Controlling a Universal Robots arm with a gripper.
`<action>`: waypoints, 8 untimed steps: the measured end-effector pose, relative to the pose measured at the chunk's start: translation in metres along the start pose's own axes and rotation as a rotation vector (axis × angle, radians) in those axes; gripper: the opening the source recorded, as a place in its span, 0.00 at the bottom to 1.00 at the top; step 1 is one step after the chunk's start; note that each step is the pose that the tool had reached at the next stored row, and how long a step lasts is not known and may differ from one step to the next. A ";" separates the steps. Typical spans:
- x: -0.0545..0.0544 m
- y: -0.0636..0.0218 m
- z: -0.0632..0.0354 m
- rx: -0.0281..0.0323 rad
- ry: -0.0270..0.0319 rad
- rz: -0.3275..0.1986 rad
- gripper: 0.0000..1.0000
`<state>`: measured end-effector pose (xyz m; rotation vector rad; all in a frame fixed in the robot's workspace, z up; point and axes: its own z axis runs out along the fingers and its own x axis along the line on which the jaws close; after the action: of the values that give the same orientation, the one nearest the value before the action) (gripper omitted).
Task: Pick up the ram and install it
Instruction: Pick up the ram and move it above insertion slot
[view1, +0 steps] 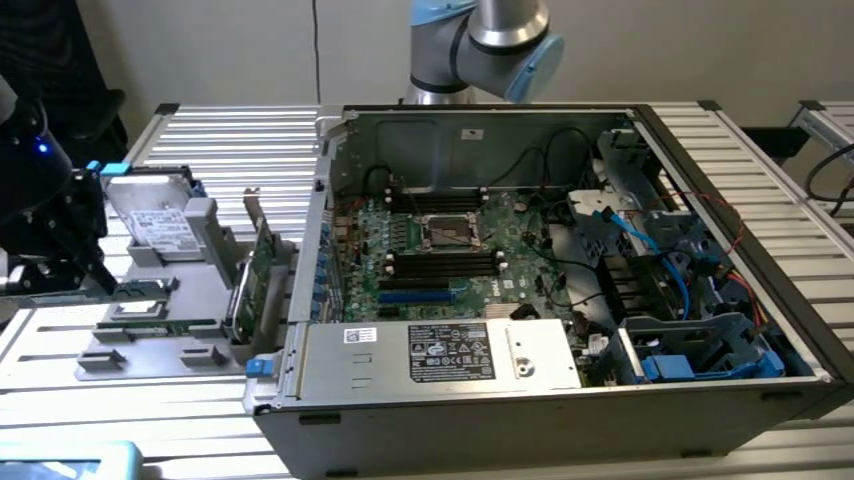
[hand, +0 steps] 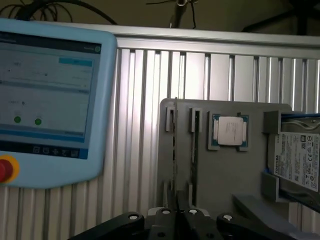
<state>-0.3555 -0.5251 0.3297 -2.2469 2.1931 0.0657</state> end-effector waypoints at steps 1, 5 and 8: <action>0.000 0.0002 -0.0045 -0.0001 0.0001 0.000 0.13; 0.003 -0.0026 -0.0231 0.0000 0.0000 0.000 0.13; 0.008 -0.0108 -0.0370 -0.0001 -0.0008 0.000 0.13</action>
<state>-0.3434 -0.5344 0.3661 -2.2465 2.1928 0.0666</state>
